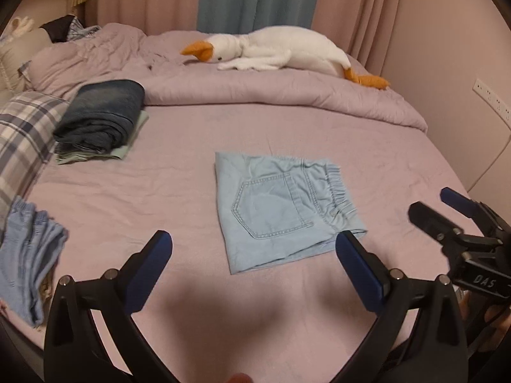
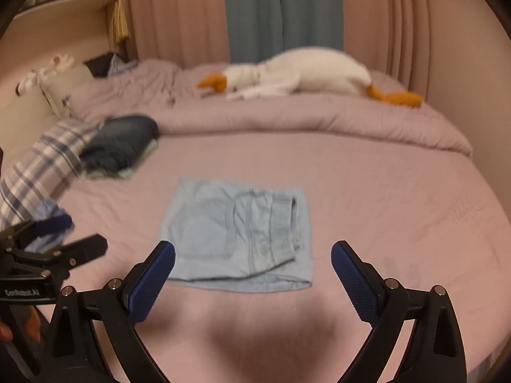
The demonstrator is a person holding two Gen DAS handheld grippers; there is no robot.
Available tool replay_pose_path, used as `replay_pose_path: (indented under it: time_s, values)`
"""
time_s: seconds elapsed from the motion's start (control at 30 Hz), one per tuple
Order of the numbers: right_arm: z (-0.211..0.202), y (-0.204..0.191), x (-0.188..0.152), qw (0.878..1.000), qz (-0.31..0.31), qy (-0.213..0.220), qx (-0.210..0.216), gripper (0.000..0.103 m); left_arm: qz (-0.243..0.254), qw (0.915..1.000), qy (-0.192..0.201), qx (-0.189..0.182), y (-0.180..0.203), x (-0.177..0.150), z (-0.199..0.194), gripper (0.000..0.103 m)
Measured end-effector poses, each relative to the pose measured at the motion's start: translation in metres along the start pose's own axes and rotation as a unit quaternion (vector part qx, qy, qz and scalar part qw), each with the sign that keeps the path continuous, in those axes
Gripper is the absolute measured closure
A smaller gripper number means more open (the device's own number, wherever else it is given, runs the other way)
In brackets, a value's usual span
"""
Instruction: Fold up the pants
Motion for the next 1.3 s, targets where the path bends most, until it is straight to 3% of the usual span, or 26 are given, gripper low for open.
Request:
replay_pose_path:
  time_s: [0.3, 0.43, 0.63, 1.3]
  values:
    - [-0.058, -0.018, 0.027, 0.999, -0.005, 0.043, 0.017, 0.005, 0.012, 0.9993, 0.024, 0.027, 0.011, 0.009, -0.047, 0.000]
    - [-0.054, -0.018, 0.021, 0.999, -0.007, 0.042, 0.012, 0.005, 0.017, 0.9989, 0.023, 0.037, 0.014, -0.001, -0.046, 0.000]
    - [-0.035, -0.014, -0.003, 1.000, 0.021, 0.001, 0.006, 0.005, 0.021, 0.9988, 0.012, 0.042, 0.018, -0.012, -0.044, 0.000]
    - [-0.049, -0.027, 0.000, 1.000, 0.003, 0.014, -0.005, 0.005, 0.028, 0.9984, 0.018, 0.046, 0.026, -0.012, -0.049, 0.000]
Point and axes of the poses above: each gripper's, at about its wrist camera, not at the fingertips, and z roughly the way its jaws point, y to its right, x to its top, the point moved 4 cm from there along z, roughly the way its jaws point, and after that the axes turned 6 degrees about y, right-handed, at the moved point
